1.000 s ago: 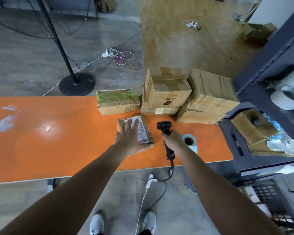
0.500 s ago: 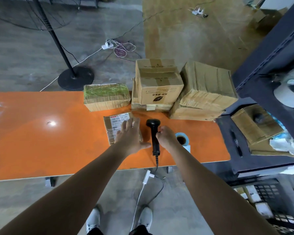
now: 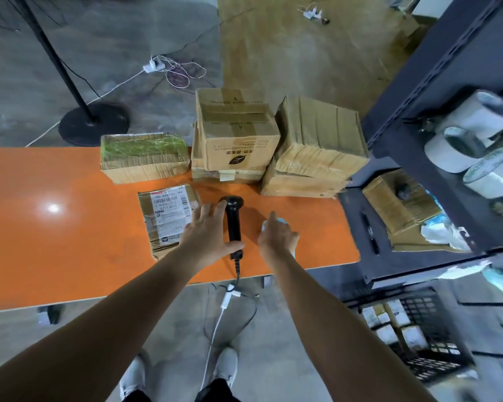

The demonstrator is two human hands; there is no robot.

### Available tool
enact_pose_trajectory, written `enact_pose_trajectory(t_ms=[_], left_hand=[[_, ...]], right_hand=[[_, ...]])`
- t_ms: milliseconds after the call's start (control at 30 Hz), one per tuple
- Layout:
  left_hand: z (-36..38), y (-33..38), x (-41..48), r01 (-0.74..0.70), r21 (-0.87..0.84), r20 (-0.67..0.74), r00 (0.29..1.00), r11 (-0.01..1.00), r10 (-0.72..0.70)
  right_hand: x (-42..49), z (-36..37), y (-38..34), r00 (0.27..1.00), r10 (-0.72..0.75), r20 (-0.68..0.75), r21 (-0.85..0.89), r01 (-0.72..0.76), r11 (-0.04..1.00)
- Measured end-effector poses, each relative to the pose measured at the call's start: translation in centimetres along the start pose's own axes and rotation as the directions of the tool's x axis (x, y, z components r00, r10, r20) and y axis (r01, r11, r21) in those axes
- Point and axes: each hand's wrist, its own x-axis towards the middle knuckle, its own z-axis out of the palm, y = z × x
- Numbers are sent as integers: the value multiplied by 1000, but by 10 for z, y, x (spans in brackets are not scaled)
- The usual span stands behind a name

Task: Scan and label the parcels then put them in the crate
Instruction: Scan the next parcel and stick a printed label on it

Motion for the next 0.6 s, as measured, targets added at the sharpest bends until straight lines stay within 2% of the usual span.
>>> enact_pose_trajectory(t_ms=[67, 133, 233, 300, 467, 600], left_hand=[[1, -2, -2, 14, -31, 15, 1000, 999, -14], [-1, -3, -2, 57, -157, 19, 998, 986, -54], [-12, 0, -7, 136, -434, 28, 990, 891, -138], [-22, 3, -11, 143, -506, 9, 987, 851, -160], [-49, -3, -23, 156, -699, -2, 976, 698, -219], [-70, -20, -36, 97, -820, -28, 977, 564, -209]], right_hand=[[-4, -6, 2, 1000, -27, -11, 126, 28, 992], [-9, -16, 0, 998, -58, 16, 334, 49, 941], [-20, -32, -5, 990, -138, 32, 602, 91, 793], [-31, -45, -10, 982, -182, 41, 719, 97, 689], [-58, -74, -25, 945, -327, 7, 862, 159, 480], [-81, -90, -41, 901, -434, -21, 865, 234, 443]])
